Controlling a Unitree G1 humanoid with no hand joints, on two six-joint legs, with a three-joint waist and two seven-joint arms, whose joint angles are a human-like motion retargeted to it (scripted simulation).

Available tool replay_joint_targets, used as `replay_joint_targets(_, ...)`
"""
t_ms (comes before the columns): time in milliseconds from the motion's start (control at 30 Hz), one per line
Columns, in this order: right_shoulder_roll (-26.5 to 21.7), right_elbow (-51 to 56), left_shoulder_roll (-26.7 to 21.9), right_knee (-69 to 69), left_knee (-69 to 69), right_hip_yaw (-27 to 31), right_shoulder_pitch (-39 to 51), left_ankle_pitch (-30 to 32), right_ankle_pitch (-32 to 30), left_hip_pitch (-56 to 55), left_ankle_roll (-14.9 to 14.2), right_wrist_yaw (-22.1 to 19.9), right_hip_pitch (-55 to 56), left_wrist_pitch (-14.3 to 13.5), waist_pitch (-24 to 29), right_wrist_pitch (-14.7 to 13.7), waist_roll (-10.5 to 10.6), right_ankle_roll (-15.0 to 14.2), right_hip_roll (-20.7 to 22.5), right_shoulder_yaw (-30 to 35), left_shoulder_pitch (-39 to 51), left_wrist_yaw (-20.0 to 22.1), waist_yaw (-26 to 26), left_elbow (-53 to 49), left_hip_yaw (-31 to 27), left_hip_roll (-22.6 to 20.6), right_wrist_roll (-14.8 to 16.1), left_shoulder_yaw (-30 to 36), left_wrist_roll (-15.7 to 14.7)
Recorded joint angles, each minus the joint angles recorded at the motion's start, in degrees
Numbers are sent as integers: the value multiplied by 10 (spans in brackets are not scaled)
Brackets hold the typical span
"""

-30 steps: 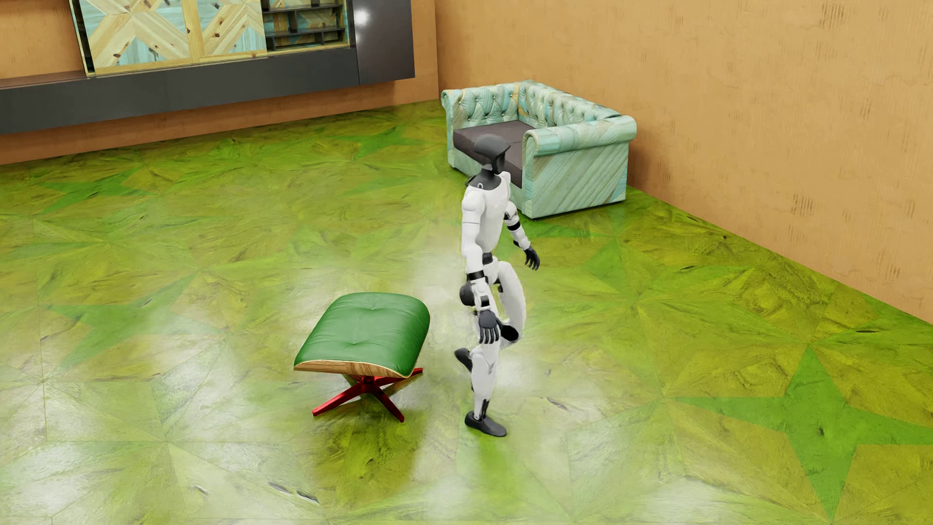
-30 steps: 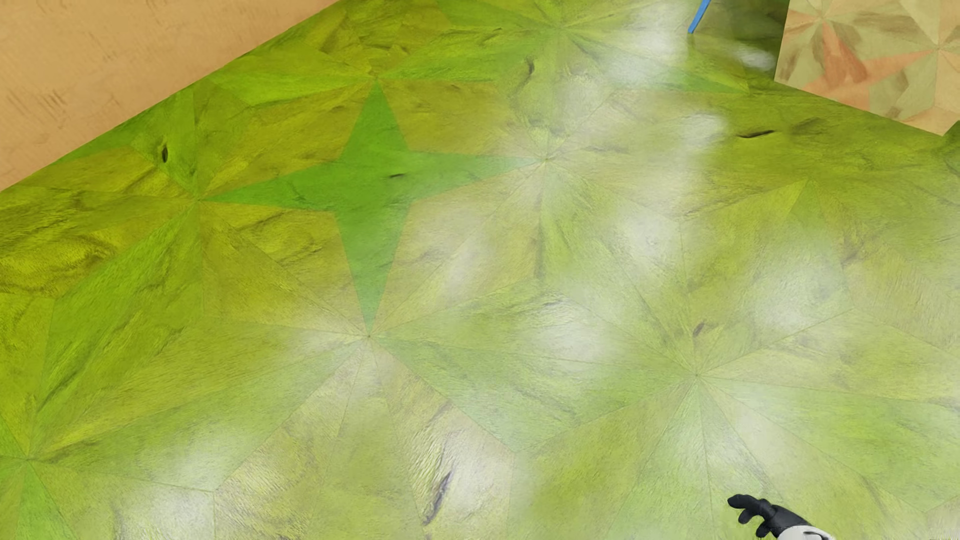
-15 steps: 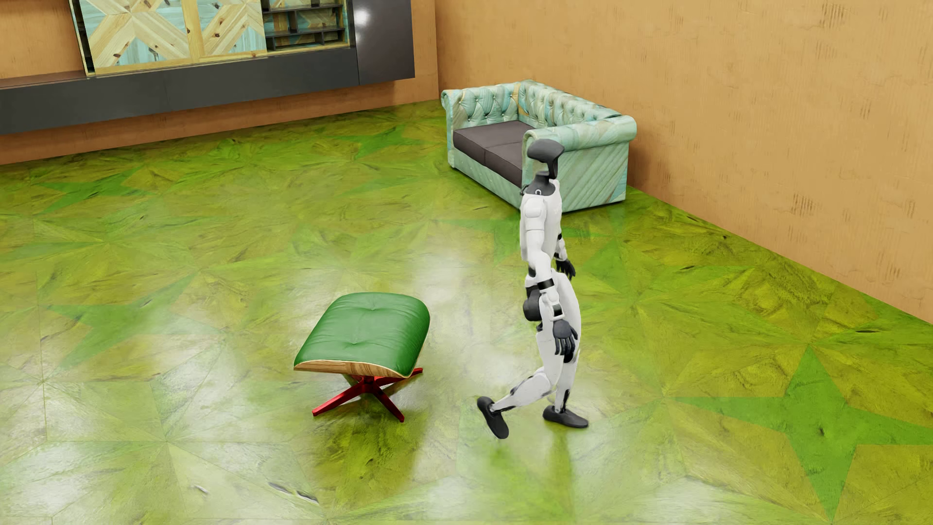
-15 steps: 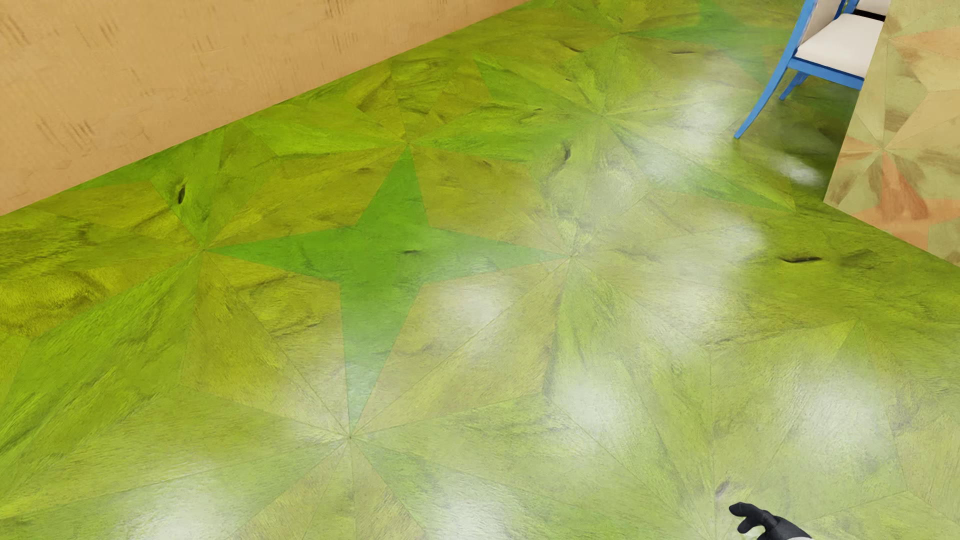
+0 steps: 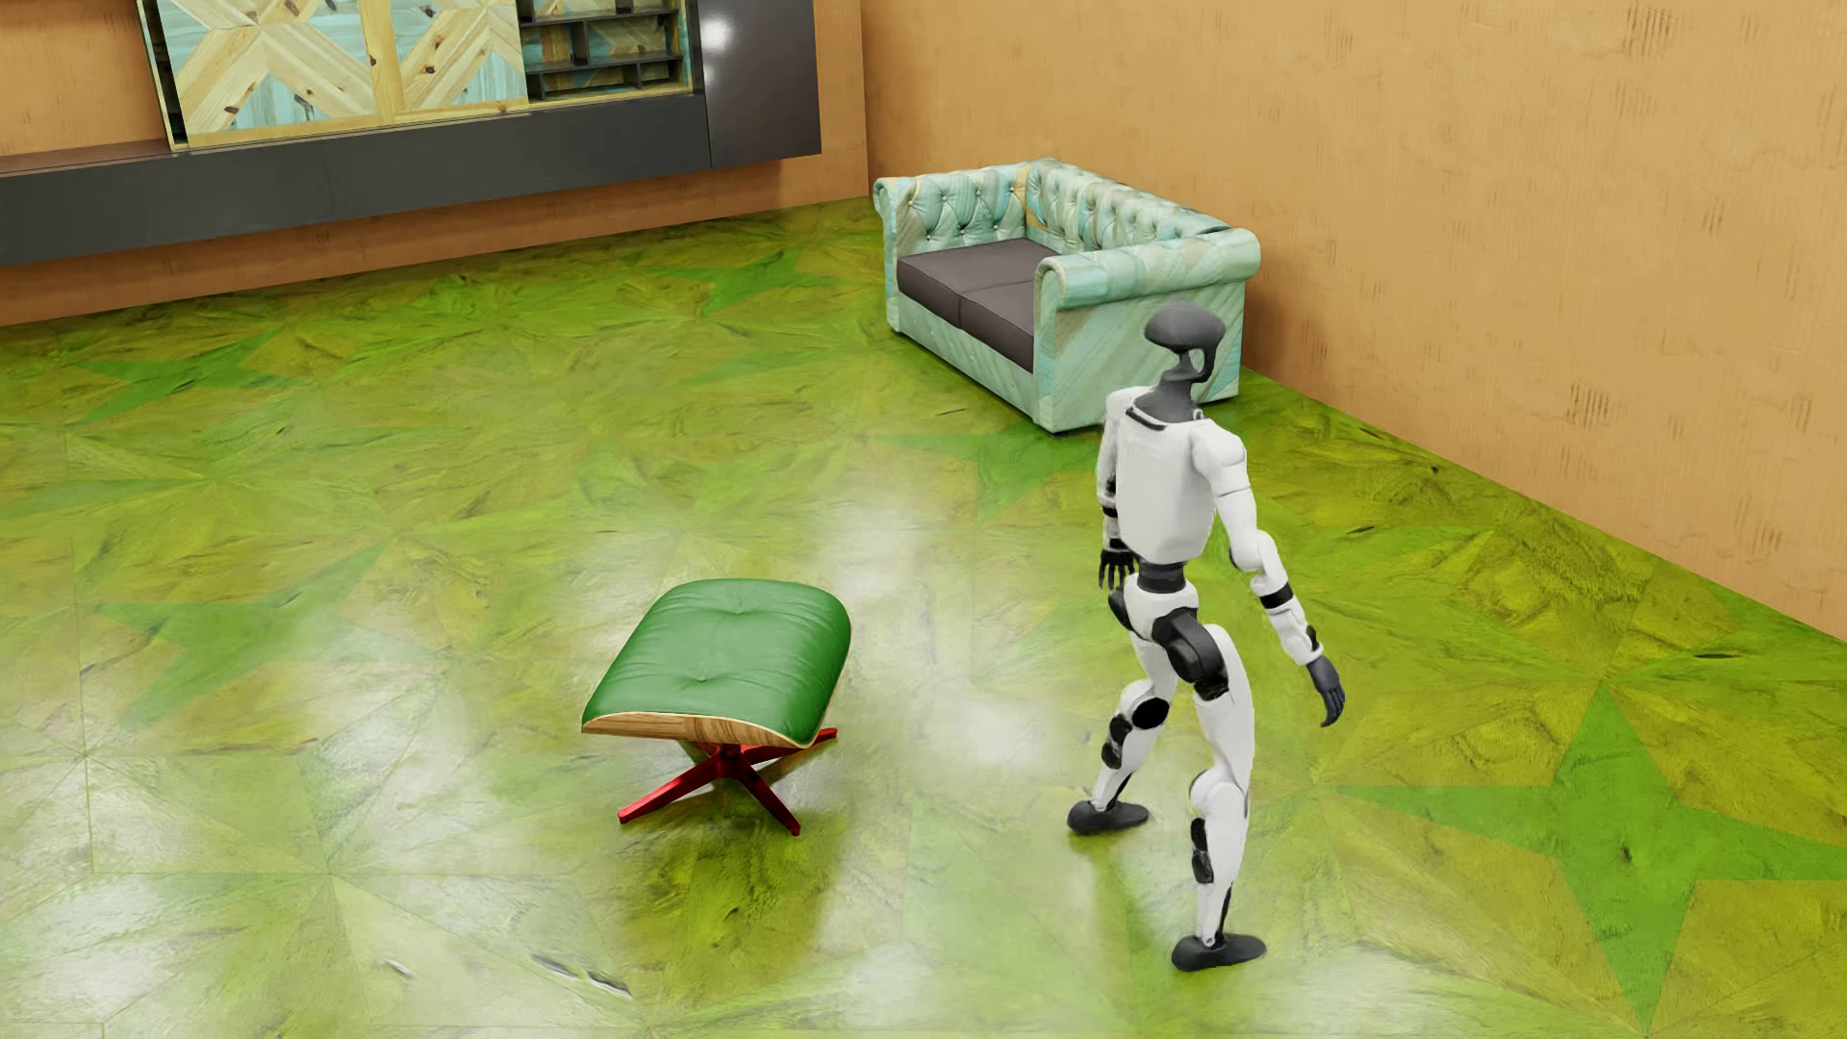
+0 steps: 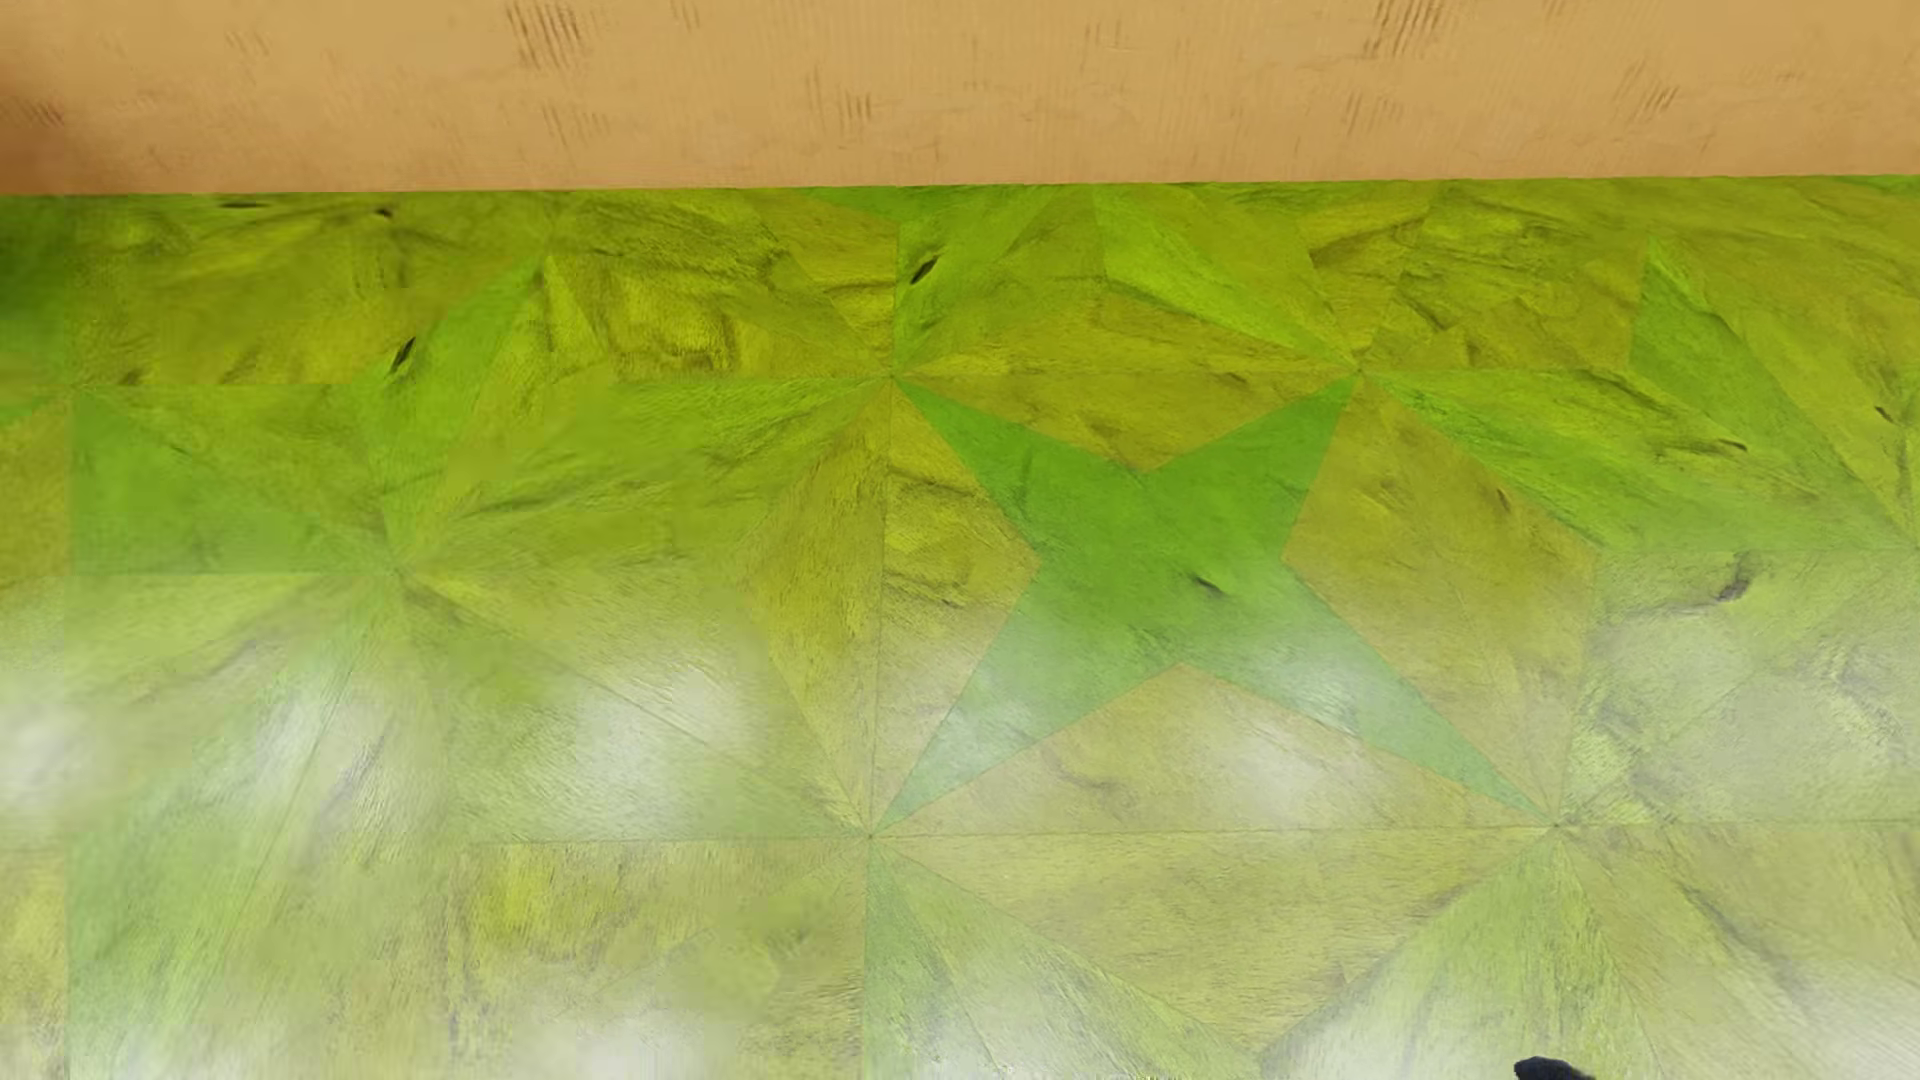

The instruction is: Get up from the dark green chair

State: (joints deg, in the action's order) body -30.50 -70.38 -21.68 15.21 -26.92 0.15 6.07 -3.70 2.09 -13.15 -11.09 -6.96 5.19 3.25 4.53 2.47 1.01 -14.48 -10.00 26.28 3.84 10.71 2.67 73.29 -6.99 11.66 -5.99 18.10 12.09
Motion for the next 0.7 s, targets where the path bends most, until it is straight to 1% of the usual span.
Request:
replay_joint_targets(33, -3, -1, 5, -2, 0, -4, 8, 21, 4, -13, -3, -8, -2, 0, 4, -4, 5, -1, 8, 1, 10, 2, 1, 15, -2, 6, 4, -10, -9)
replay_joint_targets(67, -2, -5, 8, -1, -1, -11, 13, 35, 5, -22, -2, -17, -2, 5, 5, -4, 7, -1, 16, 2, 10, 3, -1, 22, -1, 7, 8, -7, -10)
replay_joint_targets(133, -4, -3, 10, -20, -9, -20, 13, 24, 16, -27, 8, -21, -17, 16, 4, -5, 10, 10, 25, -12, 7, -32, -3, 24, 17, -6, 13, 15, 12)
replay_joint_targets(167, -8, -2, 13, -34, -18, -24, 12, 12, 16, -31, 16, -16, -25, 19, 3, -7, 14, 11, 27, -23, 12, -47, -1, 30, 26, -16, 14, 17, 29)
replay_joint_targets(200, -12, 2, 21, -37, -9, -28, 8, -4, 22, -21, 10, -9, -29, 2, 8, -9, 19, -11, 26, -12, 23, -22, 2, 43, 34, -28, 21, 25, 38)
replay_joint_targets(233, -9, -4, 22, -44, 1, -31, 7, -12, 20, -15, 18, -11, -32, 2, 7, -9, 22, -9, 30, -12, 25, -19, 3, 43, 39, -36, 26, 22, 37)
replay_joint_targets(267, -3, -10, 21, -49, 16, -32, 6, -18, 18, -5, 25, -11, -34, -1, 5, -9, 24, -2, 33, -12, 25, -16, 3, 41, 43, -43, 31, 22, 30)
replay_joint_targets(300, 4, -14, 19, -51, 34, -33, 3, -15, 17, 5, 32, -13, -35, -3, 4, -10, 24, 7, 36, -12, 24, -14, 2, 41, 47, -49, 31, 26, 32)
replay_joint_targets(333, 10, -13, 16, -50, 53, -34, 0, -7, 17, 13, 33, -15, -34, -3, 4, -12, 25, 14, 37, -14, 23, -11, 0, 39, 49, -54, 31, 29, 36)
replay_joint_targets(433, 28, -8, 13, -50, 109, -34, -6, 23, 10, 28, 30, -25, -21, -9, 8, -21, 30, 23, 39, -7, 17, 10, -4, 37, 57, -57, 37, 30, 22)
replay_joint_targets(533, 39, -15, 12, -60, 133, -32, -6, 36, -1, 23, 23, -21, -9, -9, 12, -19, 31, 22, 35, -5, 18, 2, -6, 43, 59, -58, 39, 36, 23)
replay_joint_targets(700, 44, -13, 16, -55, 138, -20, 3, 16, -21, 36, 34, -27, 11, -10, 19, -15, 22, 17, 18, 10, 13, 7, -5, 48, 73, -76, 48, 18, 13)
